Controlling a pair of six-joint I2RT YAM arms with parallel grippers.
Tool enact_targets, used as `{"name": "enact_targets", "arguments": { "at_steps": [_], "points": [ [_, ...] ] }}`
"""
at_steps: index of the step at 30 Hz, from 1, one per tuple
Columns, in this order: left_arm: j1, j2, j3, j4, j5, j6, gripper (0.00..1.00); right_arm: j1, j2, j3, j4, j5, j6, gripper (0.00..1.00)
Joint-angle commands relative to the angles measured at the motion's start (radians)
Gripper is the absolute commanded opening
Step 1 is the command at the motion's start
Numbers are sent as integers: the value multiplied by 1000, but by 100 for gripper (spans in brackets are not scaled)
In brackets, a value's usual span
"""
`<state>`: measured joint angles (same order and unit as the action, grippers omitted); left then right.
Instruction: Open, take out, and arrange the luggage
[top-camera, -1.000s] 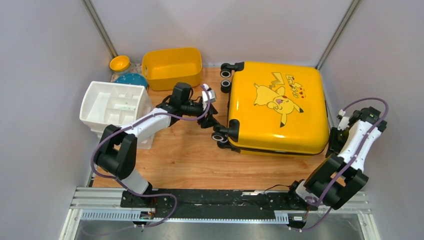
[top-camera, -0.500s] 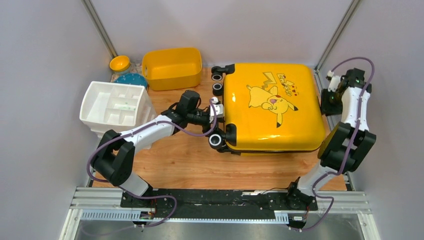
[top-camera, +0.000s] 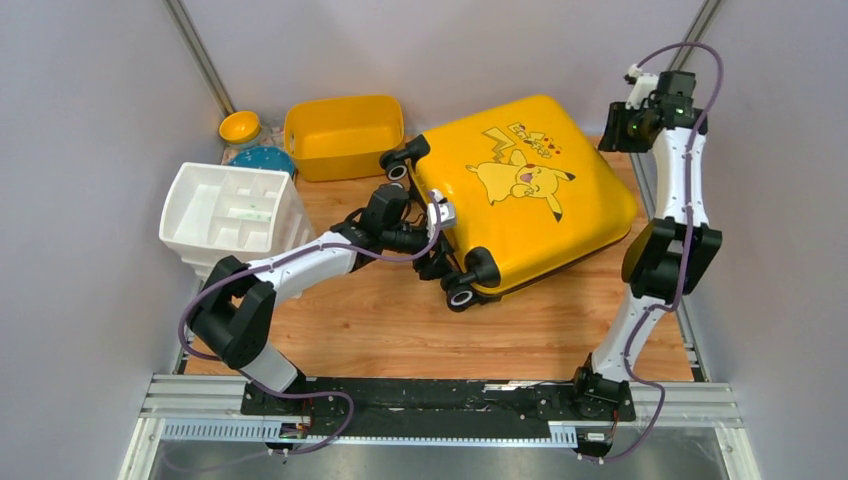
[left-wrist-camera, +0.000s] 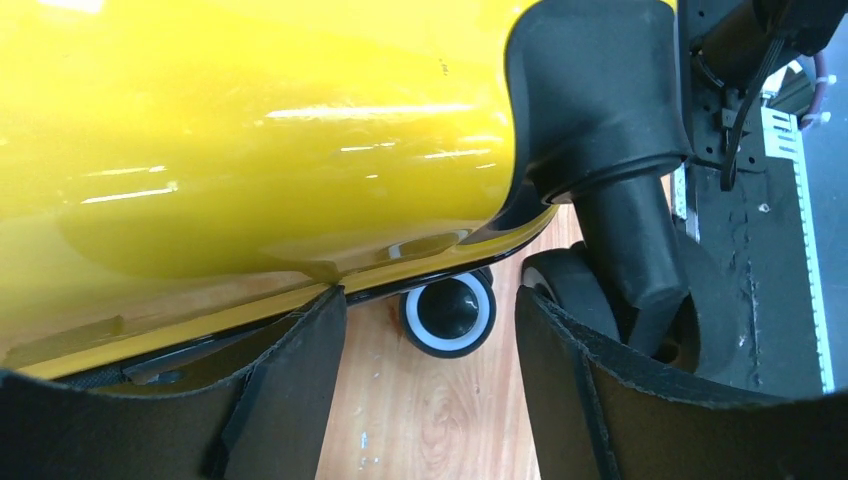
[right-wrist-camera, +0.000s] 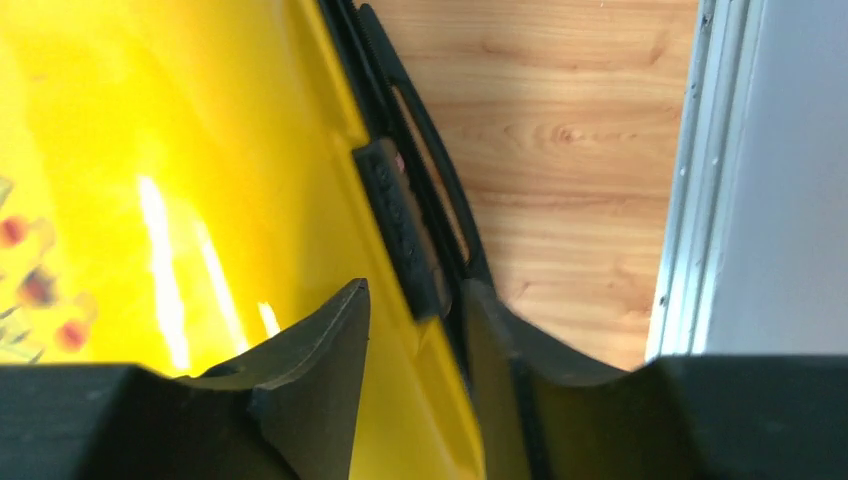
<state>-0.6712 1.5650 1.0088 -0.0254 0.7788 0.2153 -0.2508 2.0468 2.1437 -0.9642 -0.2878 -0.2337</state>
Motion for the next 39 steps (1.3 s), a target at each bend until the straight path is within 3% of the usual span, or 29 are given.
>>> {"name": "enact_targets", "arguments": {
  "at_steps": [1,5,9,12,13,17,22,29,35,39],
  "points": [
    [-24,47,57,111,-47,-73,72,-166,-232,-111,18,-137,197,50],
    [-31,55,59,114,-41,-83,72,-356,-472,-358,-10,-160,152,55],
    [-54,72,57,154,-38,-103,71,-447,-621,-672,-106,-204,143,55],
    [-60,95,74,171,-47,-139,71,-479,-735,-848,-79,-226,149,49],
    [-61,101,86,173,-50,-161,71,-482,-776,-964,-49,-232,178,42],
    [-61,115,117,166,-46,-189,71,-479,-788,-1172,175,-301,348,32],
    [-64,135,154,147,-36,-209,71,-397,-651,-1232,333,-300,424,24],
    [-74,129,155,99,-30,-182,71,-223,-548,-1230,582,-367,606,23],
    [-119,151,206,82,-10,-148,69,-209,-657,-1130,533,-482,608,23],
    [-133,173,264,140,-21,-194,69,-203,-737,-1131,643,-539,675,24]
  ]
}}
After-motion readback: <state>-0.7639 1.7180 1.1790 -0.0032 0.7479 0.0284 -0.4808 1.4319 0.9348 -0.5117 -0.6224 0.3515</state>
